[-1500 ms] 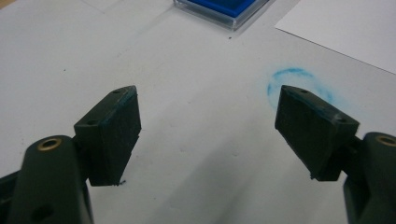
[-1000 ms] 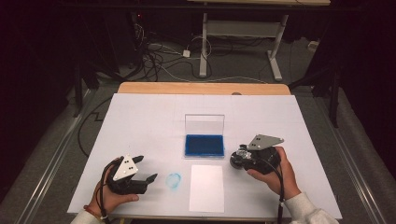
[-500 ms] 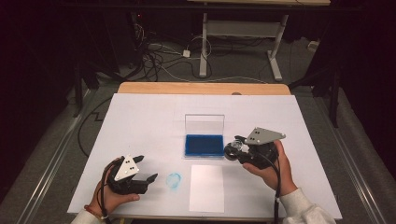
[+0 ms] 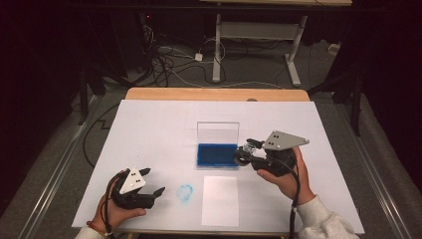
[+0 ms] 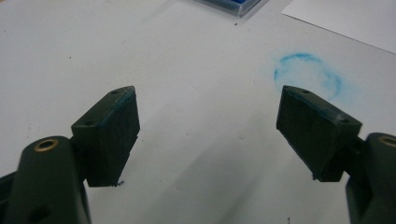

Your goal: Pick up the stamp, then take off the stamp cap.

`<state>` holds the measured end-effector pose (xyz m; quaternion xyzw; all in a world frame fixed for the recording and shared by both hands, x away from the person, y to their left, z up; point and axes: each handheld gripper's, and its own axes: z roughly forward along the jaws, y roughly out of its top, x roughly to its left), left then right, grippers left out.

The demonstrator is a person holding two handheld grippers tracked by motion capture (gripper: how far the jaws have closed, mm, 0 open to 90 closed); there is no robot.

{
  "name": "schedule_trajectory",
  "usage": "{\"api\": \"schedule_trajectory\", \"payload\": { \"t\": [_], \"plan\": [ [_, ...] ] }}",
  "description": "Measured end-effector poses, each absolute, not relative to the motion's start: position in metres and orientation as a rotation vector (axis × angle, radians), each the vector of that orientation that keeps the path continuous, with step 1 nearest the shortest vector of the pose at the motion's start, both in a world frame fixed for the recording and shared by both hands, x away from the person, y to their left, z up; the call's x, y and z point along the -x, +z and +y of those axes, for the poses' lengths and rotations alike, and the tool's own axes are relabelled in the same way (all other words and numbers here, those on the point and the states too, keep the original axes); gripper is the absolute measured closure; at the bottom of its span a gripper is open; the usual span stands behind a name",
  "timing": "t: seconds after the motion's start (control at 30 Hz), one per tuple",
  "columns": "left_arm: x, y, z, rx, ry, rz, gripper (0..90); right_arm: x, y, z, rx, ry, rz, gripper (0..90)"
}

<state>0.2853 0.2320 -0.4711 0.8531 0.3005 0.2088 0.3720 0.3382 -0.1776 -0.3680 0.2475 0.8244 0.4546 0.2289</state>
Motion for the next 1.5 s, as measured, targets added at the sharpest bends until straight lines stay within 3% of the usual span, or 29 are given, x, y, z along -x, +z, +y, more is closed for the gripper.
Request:
{"api": "schedule_trajectory", "payload": {
  "t": [0.73,1.27,1.5],
  "plan": [
    [-0.281,-0.468,0.217,-2.170,0.527,0.743,19.9,-0.336,-0.383,-0.138,-0.615,1.356,2.323,57.1],
    [-0.303,-0.458,0.144,-2.122,0.412,0.557,19.1,-0.337,-0.399,-0.097,-0.623,1.486,2.388,57.1],
    [-0.304,-0.456,0.128,-2.101,0.424,0.499,23.8,-0.328,-0.399,-0.092,-0.595,1.514,2.408,57.0]
  ]
}}
